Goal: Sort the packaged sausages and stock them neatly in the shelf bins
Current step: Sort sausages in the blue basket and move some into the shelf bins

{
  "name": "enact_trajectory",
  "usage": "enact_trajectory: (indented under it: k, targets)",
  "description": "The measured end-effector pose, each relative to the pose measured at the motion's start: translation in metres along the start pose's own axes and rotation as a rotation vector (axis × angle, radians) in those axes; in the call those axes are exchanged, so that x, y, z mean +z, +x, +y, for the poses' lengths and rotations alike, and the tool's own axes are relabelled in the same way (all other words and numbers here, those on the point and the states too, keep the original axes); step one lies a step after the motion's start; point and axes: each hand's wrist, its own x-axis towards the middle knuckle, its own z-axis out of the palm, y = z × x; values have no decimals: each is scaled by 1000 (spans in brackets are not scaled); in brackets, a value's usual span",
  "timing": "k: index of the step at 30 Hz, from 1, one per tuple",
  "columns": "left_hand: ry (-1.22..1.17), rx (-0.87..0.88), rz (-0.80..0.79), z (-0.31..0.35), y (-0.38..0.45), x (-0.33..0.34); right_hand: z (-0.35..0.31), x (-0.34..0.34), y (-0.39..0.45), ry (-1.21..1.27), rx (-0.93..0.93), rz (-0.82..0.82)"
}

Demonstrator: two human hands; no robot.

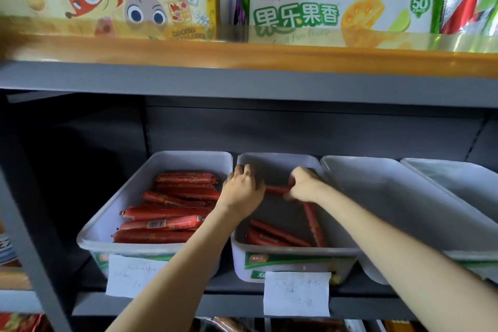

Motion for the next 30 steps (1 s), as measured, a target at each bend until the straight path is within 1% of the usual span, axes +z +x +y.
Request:
enact_trajectory:
  k: [1,4,7,9,12,14,17,19,21,23,25,27,30]
  targets:
    - [-18,-10,1,0,0,1,2,-10,-1,-5,-26,-9]
    - [-43,-26,-28,-4,2,2,9,-22,-11,-121,-116,-153]
    - [-53,-35,-46,0,-1,-2,11,-18,-21,-184,-171,-196]
    - [-66,-36,-39,1,-2,-3,9,-8,-21,-251,-172,-320]
    - [-89,-42,-37,0,0,-2,4,19,-18,-510,-165,-502]
    - [-88,-49,-43,-1,1,-1,5,34,-13,-570,-184,-489]
    - [-84,-44,-35,-1,0,-2,9,29,-7,-450,-141,-390]
    - [-85,-38,-33,-2,1,-1,11,16,-6,-331,-97,-439]
    - [-93,-31,-33,-3,3,1,10,10,-11,-263,-109,-554]
    - [-104,-37,-31,-3,4,1,6,13,-18,-400,-182,-621]
    - [-103,-45,-27,-1,3,1,6,22,-23,-562,-238,-629]
    - [-92,-51,-25,2,0,-1,8,30,-22,-605,-234,-633]
    - [-99,-49,-17,2,0,-2,11,31,-20,-595,-271,-615]
